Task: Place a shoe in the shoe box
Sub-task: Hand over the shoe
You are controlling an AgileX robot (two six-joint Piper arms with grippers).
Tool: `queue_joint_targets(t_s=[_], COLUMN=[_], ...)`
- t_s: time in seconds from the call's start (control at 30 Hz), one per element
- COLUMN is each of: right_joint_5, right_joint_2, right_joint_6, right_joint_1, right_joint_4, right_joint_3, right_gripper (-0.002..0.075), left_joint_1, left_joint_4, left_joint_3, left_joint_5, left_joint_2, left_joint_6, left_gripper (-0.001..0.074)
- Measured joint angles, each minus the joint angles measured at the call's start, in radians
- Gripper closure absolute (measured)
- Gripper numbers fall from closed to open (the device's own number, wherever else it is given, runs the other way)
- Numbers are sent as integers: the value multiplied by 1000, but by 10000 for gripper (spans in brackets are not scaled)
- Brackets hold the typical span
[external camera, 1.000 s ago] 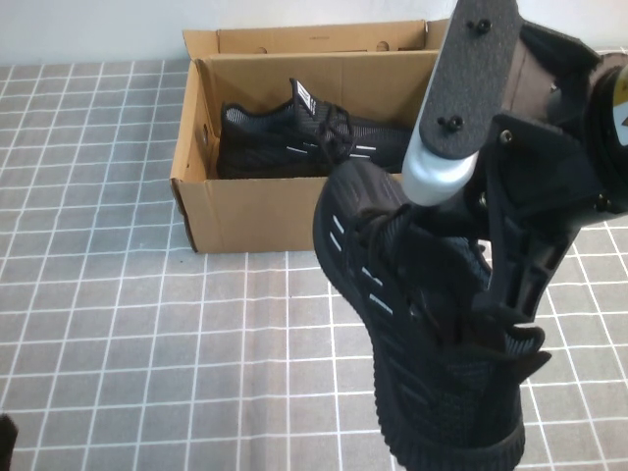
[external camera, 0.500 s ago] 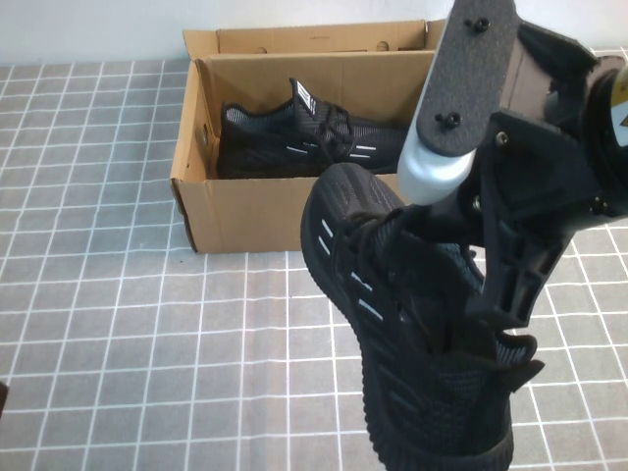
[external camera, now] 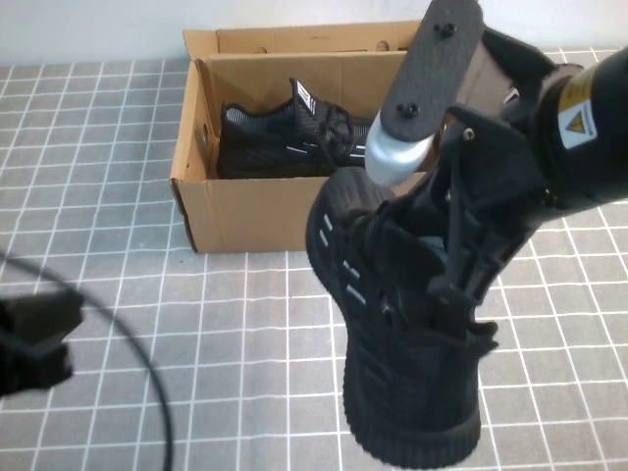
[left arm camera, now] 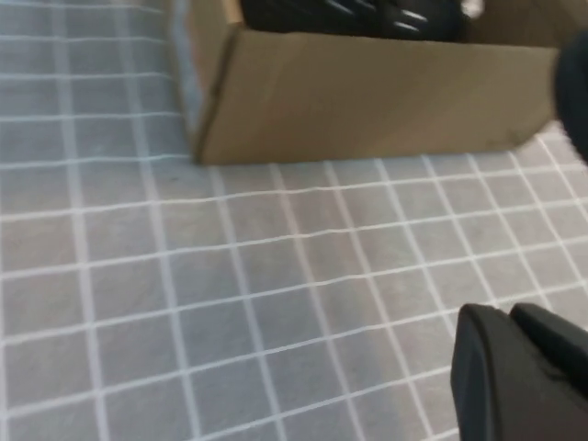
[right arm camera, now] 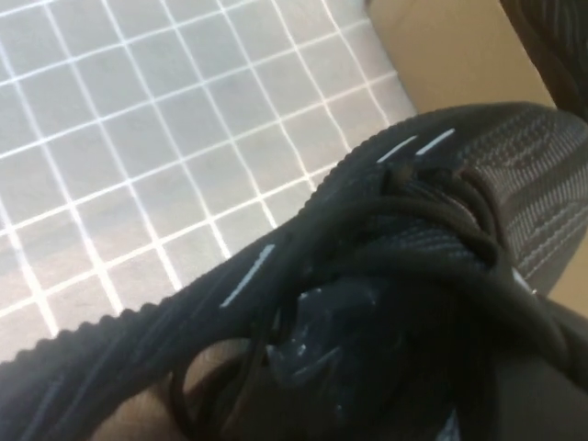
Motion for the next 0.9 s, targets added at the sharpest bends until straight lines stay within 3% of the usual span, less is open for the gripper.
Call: queue_joint_targets(t_s=[0.5, 0.9], right_joint_5=[-15, 157], right_joint_2=[136, 247], right_joint_6=[-20, -502], right_joint_1=[-224, -300], right_joint_4=[66, 334], right_joint_3=[-226, -356], right_gripper=[732, 732], left_joint_1=[0, 0], left_joint_4=[-436, -583], left_joint_3=[-369, -600], left_joint_5=[237, 455], left_joint_2=[535, 765], left_joint_6=[602, 938], left_gripper=[736, 715])
